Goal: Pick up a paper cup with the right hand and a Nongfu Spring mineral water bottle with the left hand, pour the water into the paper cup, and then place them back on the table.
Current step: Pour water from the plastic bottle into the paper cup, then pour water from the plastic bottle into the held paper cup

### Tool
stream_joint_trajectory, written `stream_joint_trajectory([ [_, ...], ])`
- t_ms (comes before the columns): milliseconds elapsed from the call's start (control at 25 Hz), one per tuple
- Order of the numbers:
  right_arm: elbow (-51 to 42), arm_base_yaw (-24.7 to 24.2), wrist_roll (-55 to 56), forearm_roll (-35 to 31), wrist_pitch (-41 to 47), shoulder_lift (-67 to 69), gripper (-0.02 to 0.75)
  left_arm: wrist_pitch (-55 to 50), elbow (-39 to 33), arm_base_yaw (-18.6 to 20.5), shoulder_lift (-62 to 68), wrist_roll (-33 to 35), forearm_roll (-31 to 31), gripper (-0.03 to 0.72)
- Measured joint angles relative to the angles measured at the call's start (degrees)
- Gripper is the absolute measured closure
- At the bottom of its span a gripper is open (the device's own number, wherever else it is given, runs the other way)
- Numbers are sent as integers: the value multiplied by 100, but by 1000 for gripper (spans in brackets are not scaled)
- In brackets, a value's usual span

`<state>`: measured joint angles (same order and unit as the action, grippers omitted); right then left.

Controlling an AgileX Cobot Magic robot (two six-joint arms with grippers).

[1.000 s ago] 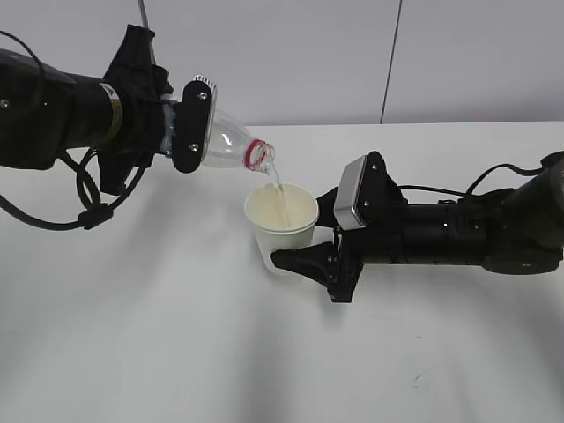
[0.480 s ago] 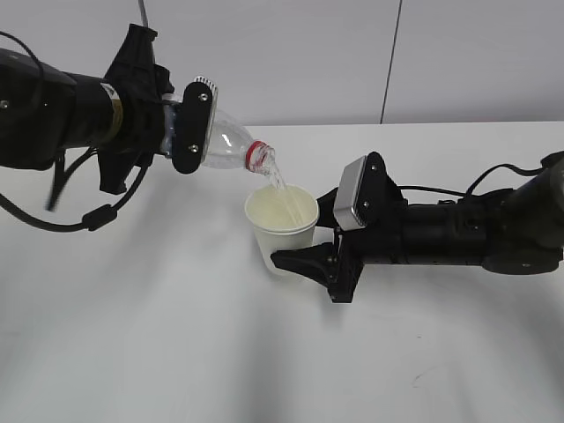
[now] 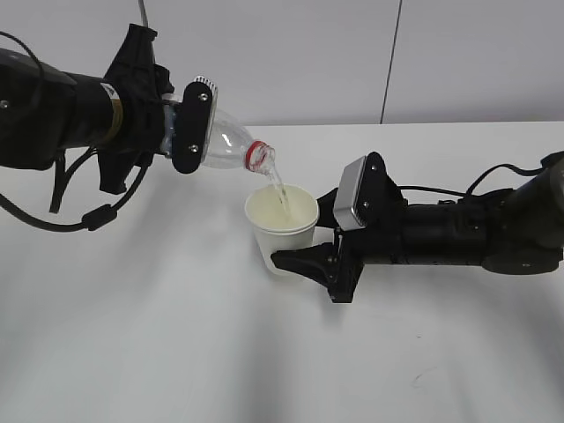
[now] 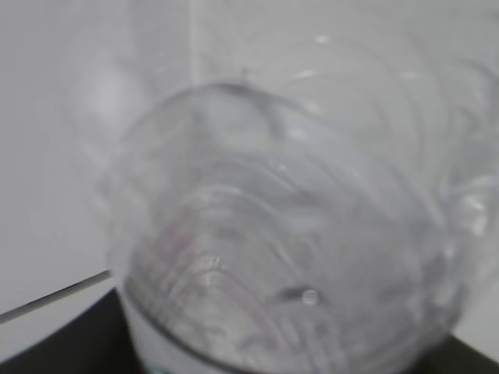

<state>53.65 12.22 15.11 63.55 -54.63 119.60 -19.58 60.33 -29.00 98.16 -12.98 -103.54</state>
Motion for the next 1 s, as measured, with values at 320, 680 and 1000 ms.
stream_joint_trajectory([
  [320,0,0,0,0,35,0,224,-12,0,0,0,0,0,270],
  [680,0,0,0,0,48,0,224,-24,0,0,0,0,0,270],
  [1000,0,0,0,0,48,0,224,-28,0,0,0,0,0,270],
])
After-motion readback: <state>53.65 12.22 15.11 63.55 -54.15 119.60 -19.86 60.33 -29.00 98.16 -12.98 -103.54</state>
